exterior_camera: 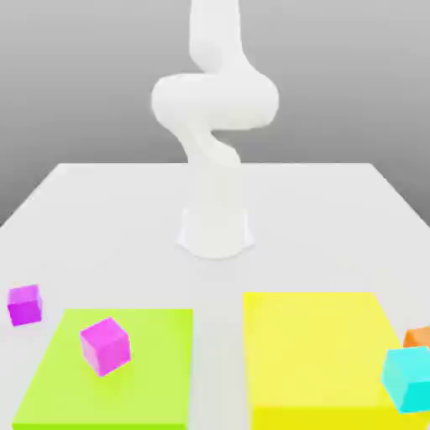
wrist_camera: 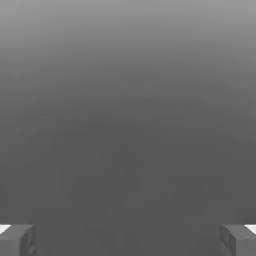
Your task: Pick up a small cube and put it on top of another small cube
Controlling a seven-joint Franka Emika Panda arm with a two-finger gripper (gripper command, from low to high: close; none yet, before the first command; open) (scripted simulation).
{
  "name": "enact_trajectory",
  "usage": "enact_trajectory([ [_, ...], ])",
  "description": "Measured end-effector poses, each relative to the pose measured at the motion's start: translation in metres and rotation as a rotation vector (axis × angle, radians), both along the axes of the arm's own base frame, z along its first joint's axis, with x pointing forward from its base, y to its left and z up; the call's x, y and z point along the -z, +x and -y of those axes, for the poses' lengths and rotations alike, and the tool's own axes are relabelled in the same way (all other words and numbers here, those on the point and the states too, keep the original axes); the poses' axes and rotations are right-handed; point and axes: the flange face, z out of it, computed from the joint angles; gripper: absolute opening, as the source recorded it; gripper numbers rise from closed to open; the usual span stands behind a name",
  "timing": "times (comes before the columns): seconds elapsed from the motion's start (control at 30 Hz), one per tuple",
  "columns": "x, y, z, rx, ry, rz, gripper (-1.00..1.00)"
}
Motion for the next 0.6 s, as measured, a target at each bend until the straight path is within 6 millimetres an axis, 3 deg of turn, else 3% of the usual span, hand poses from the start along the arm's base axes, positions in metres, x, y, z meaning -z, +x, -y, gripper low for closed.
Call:
enact_trajectory([
  [0.13, 0.06, 0.045, -0.046, -0.227, -0.081, -0.098, 0.0],
  [0.3, 0.141, 0.077, -0.111, -0.506, -0.186, -0.203, 0.0],
  [0.47, 0.229, 0.085, -0.18, -0.786, -0.298, -0.295, 0.0],
  [0.6, 0.303, 0.07, -0.238, -1.025, -0.396, -0.359, 0.0],
])
